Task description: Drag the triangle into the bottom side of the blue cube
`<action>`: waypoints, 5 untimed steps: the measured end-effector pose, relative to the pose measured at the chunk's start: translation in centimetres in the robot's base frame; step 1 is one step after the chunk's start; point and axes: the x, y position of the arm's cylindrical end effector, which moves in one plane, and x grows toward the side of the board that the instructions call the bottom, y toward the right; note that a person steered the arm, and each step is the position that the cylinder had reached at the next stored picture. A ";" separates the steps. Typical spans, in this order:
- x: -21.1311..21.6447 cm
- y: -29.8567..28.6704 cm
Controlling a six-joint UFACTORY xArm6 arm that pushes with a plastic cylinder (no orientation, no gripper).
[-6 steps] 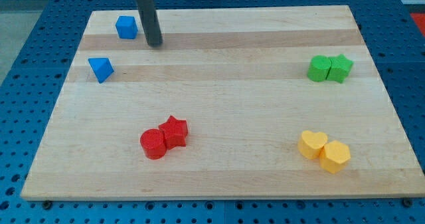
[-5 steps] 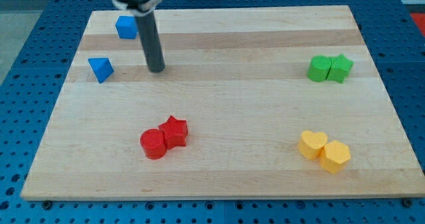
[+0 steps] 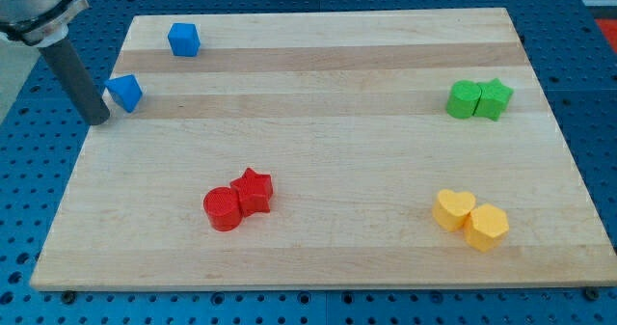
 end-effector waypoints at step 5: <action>-6.9 9.7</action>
